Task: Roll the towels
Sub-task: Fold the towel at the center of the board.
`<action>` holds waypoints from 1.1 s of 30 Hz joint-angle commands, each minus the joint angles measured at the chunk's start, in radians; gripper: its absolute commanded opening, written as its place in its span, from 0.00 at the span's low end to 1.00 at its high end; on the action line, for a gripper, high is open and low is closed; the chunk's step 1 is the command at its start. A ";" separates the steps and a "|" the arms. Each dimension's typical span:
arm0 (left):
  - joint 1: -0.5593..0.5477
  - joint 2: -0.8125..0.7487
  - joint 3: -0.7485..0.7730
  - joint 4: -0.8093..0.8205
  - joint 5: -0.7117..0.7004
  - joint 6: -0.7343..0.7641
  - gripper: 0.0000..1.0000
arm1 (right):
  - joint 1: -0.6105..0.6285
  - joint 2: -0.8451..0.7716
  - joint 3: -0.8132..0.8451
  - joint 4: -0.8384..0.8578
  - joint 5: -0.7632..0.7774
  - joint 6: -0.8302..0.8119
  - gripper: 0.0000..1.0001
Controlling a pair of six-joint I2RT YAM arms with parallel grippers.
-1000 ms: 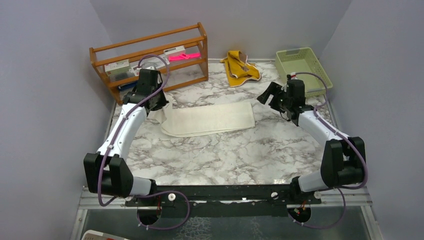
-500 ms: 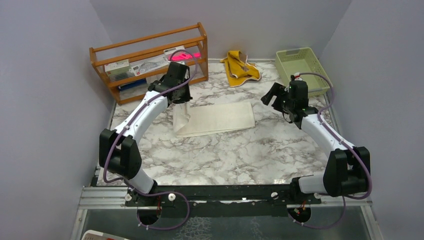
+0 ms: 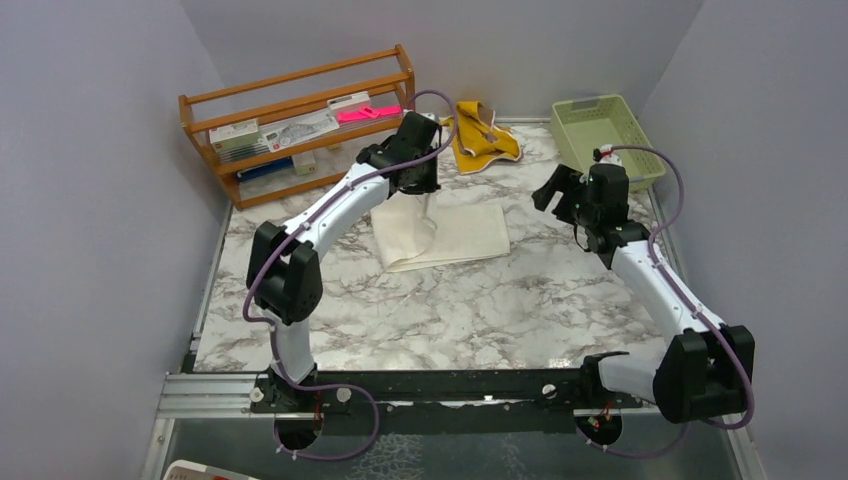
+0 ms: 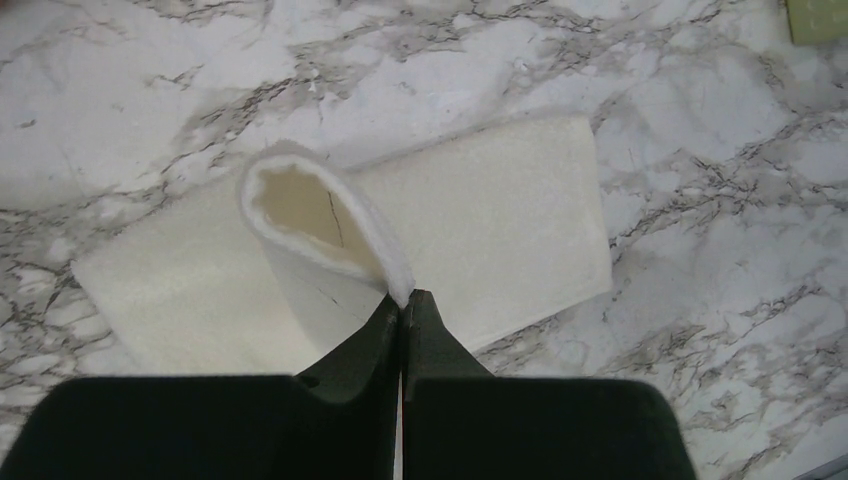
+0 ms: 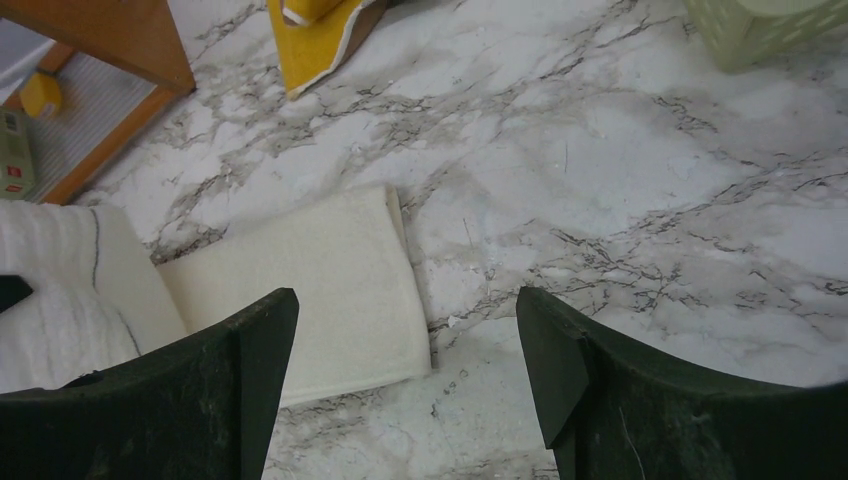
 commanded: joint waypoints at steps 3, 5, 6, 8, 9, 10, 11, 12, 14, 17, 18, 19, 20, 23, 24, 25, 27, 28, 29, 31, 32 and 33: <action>-0.048 0.102 0.119 0.002 0.050 -0.027 0.00 | -0.004 -0.080 -0.044 -0.014 0.044 -0.035 0.82; -0.067 0.134 0.144 0.001 0.076 -0.026 0.00 | -0.004 -0.086 -0.056 -0.006 0.042 -0.031 0.82; -0.076 0.150 0.155 0.000 0.099 -0.023 0.00 | -0.004 -0.089 -0.060 -0.002 0.040 -0.028 0.82; -0.089 0.186 0.177 -0.001 0.151 -0.020 0.00 | -0.005 -0.093 -0.069 0.009 0.031 -0.022 0.82; -0.095 0.202 0.187 -0.001 0.175 -0.018 0.00 | -0.004 -0.094 -0.072 0.014 0.027 -0.019 0.82; -0.102 0.218 0.197 -0.002 0.191 -0.018 0.00 | -0.005 -0.095 -0.074 0.017 0.023 -0.016 0.82; -0.108 0.232 0.207 -0.003 0.203 -0.018 0.00 | -0.006 -0.094 -0.076 0.020 0.020 -0.015 0.82; -0.112 0.244 0.216 -0.004 0.217 -0.014 0.00 | -0.004 -0.095 -0.076 0.020 0.018 -0.014 0.82; -0.119 0.262 0.229 -0.004 0.248 -0.013 0.00 | -0.005 -0.096 -0.079 0.024 0.012 -0.014 0.82; -0.125 0.285 0.253 -0.004 0.294 -0.018 0.00 | -0.004 -0.098 -0.087 0.028 0.009 -0.014 0.82; -0.128 0.293 0.260 -0.004 0.300 -0.020 0.00 | -0.005 -0.098 -0.090 0.030 0.007 -0.014 0.82; -0.130 0.300 0.268 -0.004 0.305 -0.024 0.00 | -0.005 -0.095 -0.093 0.034 0.005 -0.014 0.82; -0.133 0.306 0.273 -0.004 0.309 -0.030 0.00 | -0.005 -0.095 -0.096 0.037 0.002 -0.013 0.82; -0.137 0.321 0.294 -0.003 0.335 -0.048 0.00 | -0.005 -0.089 -0.102 0.044 -0.006 -0.011 0.82; -0.137 0.326 0.301 -0.004 0.346 -0.055 0.00 | -0.005 -0.089 -0.106 0.048 -0.009 -0.010 0.82; -0.137 0.332 0.308 -0.004 0.352 -0.060 0.00 | -0.004 -0.087 -0.108 0.050 -0.010 -0.010 0.82; -0.136 0.343 0.320 -0.004 0.357 -0.067 0.00 | -0.005 -0.083 -0.114 0.055 -0.011 -0.009 0.82; -0.137 0.349 0.326 -0.004 0.357 -0.070 0.00 | -0.005 -0.082 -0.115 0.058 -0.012 -0.009 0.82; -0.137 0.358 0.332 -0.004 0.355 -0.071 0.00 | -0.005 -0.081 -0.116 0.060 -0.015 -0.010 0.82; -0.137 0.383 0.345 -0.004 0.356 -0.072 0.00 | -0.005 -0.079 -0.120 0.063 -0.017 -0.009 0.82; -0.136 0.397 0.352 -0.004 0.358 -0.075 0.00 | -0.006 -0.079 -0.120 0.063 -0.019 -0.010 0.83; -0.136 0.409 0.357 -0.004 0.360 -0.076 0.00 | -0.005 -0.080 -0.121 0.065 -0.019 -0.011 0.83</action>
